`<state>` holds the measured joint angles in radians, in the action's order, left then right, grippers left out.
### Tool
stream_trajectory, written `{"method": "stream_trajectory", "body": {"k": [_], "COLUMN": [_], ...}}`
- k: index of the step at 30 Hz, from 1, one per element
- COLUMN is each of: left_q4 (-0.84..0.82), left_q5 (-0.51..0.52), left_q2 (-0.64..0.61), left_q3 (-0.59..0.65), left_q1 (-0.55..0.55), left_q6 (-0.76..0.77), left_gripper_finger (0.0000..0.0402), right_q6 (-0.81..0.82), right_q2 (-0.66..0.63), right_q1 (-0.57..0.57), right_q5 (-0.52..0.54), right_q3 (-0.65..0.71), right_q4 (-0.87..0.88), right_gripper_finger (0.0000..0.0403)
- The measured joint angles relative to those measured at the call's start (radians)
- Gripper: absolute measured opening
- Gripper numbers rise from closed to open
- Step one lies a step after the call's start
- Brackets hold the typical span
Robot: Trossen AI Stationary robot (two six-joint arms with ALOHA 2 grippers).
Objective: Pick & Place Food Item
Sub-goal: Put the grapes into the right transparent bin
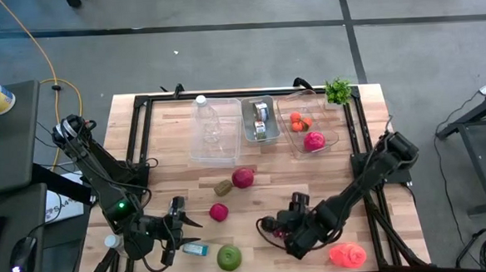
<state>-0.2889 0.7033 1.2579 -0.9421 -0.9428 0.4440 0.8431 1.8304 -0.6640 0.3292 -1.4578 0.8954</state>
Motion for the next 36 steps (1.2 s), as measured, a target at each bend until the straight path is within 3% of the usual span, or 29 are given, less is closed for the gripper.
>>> {"method": "stream_trajectory", "body": {"k": [20, 36], "left_q4": [0.0, 0.0], "left_q5": [0.001, 0.001], "left_q2": [0.0, 0.0], "left_q3": [0.0, 0.0], "left_q1": [0.0, 0.0], "left_q6": [-0.075, -0.089], "left_gripper_finger": [0.0153, 0.0153], "right_q6": [-0.006, -0.009], "right_q2": [0.176, 0.267], "right_q1": [-0.004, 0.016], "right_q5": [-0.151, -0.193], "right_q3": [0.0, -0.002], "right_q4": [-0.072, -0.096], "right_gripper_finger": [0.0252, 0.0242]}}
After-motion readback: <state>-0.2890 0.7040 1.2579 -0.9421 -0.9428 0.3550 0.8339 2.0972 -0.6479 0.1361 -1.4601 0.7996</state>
